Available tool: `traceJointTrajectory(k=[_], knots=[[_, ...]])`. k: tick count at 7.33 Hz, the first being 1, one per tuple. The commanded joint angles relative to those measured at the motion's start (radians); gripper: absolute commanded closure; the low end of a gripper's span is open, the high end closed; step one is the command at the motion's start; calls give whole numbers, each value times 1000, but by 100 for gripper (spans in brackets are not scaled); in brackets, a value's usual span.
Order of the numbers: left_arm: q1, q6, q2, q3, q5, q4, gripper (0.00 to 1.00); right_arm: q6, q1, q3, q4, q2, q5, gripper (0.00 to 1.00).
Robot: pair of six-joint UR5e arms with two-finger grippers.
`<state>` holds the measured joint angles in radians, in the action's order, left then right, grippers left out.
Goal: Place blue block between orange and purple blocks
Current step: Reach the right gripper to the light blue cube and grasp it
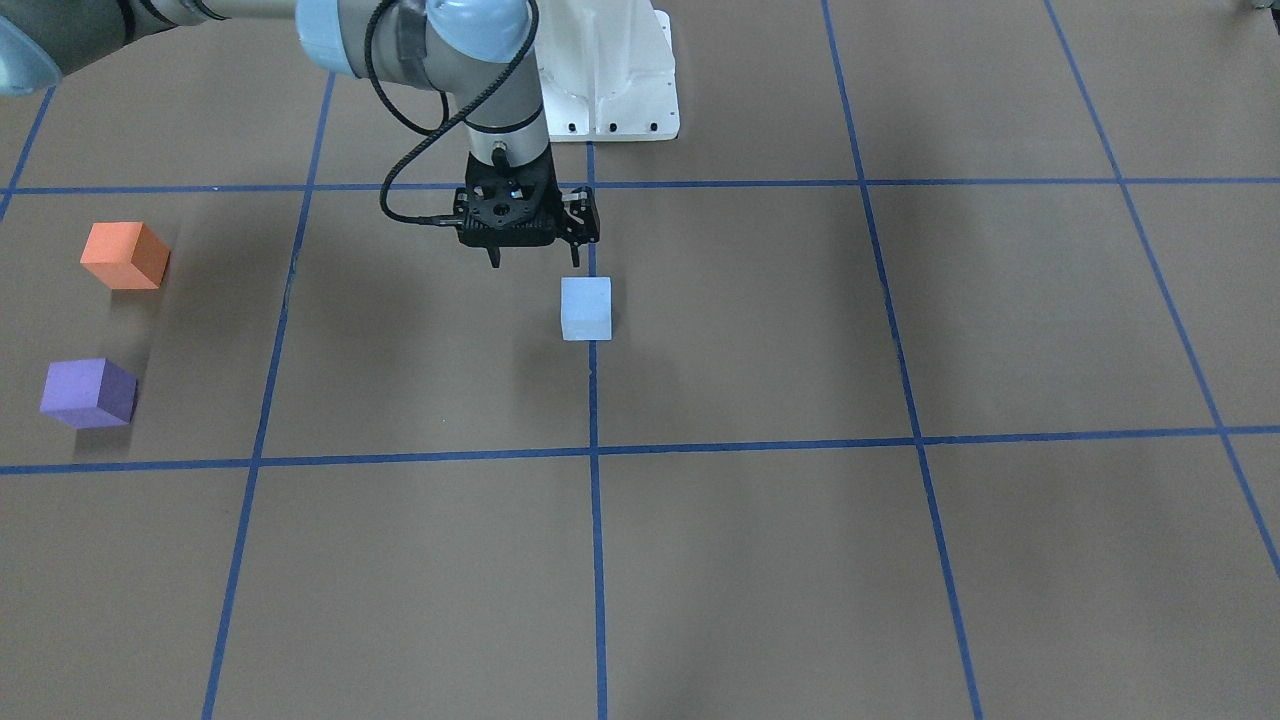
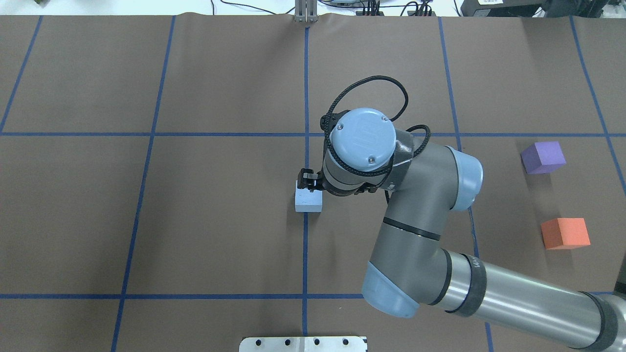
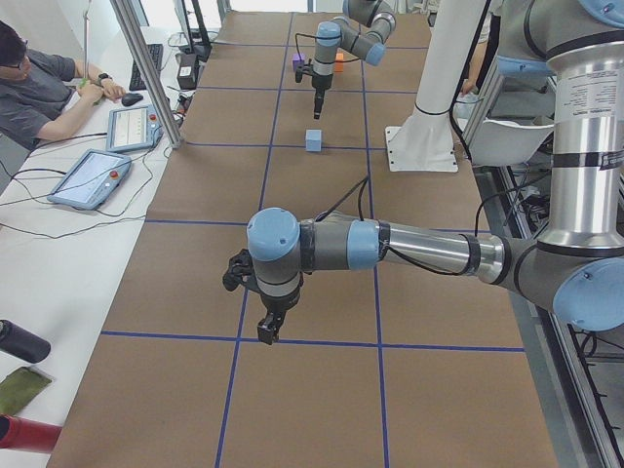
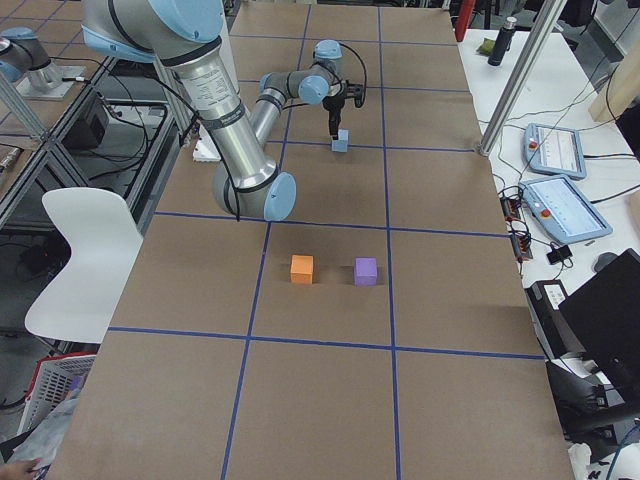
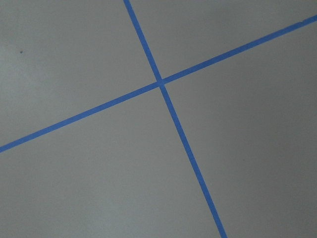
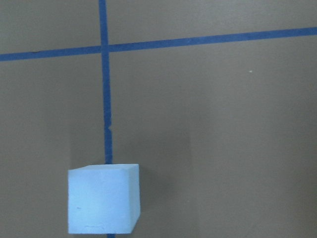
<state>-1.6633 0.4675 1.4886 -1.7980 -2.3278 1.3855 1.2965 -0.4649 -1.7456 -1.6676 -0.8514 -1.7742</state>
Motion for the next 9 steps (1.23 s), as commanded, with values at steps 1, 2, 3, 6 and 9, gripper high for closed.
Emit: traceJointTrajectory(k=[1, 2, 3, 6, 9], knots=[[-4, 0, -22, -30, -2, 3, 0, -2, 22, 107, 23, 64, 28, 0], [-4, -1, -22, -31, -2, 3, 0, 1, 28, 145, 75, 63, 35, 0], [-4, -1, -22, -31, -2, 3, 0, 1, 32, 173, 107, 66, 42, 0], [-3, -1, -40, -40, -2, 3, 0, -2, 51, 219, 127, 67, 82, 0], [-4, -1, -40, -38, -2, 3, 0, 7, 63, 268, 189, 71, 85, 8]])
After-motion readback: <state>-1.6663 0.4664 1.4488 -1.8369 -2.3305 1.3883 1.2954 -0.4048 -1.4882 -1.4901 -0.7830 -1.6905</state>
